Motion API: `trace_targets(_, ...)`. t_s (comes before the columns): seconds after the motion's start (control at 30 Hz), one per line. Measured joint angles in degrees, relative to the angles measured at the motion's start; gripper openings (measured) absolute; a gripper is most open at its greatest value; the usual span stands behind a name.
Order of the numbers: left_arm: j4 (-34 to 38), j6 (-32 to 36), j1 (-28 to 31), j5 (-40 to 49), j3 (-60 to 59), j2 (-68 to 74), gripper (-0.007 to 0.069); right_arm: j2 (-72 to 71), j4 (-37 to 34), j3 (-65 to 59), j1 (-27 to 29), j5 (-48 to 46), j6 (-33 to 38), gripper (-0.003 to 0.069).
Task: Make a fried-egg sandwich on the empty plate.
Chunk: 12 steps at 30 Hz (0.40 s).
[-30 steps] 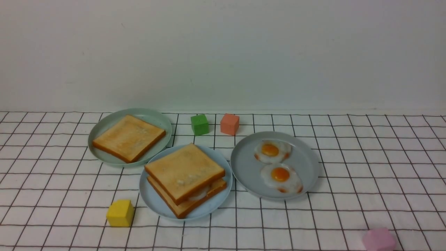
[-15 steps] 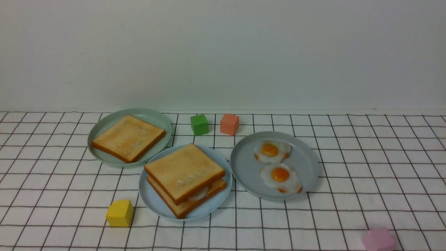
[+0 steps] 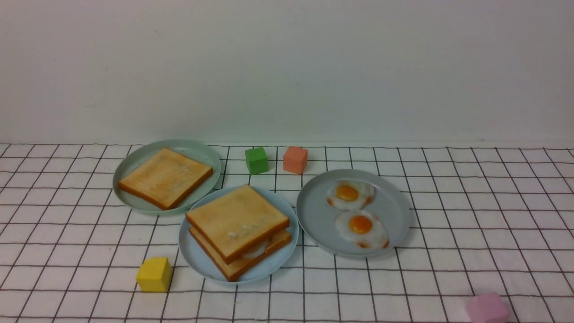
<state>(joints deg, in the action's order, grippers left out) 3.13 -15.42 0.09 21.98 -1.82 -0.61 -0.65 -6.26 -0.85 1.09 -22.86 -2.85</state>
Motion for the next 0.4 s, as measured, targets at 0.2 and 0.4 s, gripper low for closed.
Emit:
trace_targets(0.2, 0.0, 0.0, 0.0, 0.0, 0.0, 0.0, 0.0005, 0.0, 0.0, 0.0, 0.0, 0.0, 0.0, 0.0048)
trace_targets(0.4, 0.0, 0.0, 0.0, 0.0, 0.0, 0.0, 0.0011, 0.0, 0.0, 0.0, 0.0, 0.0, 0.0, 0.0054)
